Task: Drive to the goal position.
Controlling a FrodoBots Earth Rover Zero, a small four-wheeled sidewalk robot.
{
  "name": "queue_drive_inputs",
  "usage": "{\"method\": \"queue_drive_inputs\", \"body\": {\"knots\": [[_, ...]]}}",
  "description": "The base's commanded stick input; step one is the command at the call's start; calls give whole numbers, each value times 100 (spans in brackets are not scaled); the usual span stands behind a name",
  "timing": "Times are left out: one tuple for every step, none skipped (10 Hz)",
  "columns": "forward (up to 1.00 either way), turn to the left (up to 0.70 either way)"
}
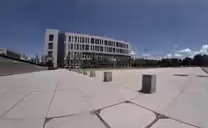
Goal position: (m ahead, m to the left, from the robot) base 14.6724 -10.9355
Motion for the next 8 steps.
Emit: {"method": "queue_drive_inputs", "body": {"knots": [[6,0],[4,0],[2,0],[-29,0],[-66,0],[-29,0],[0,0],[0,0]]}}
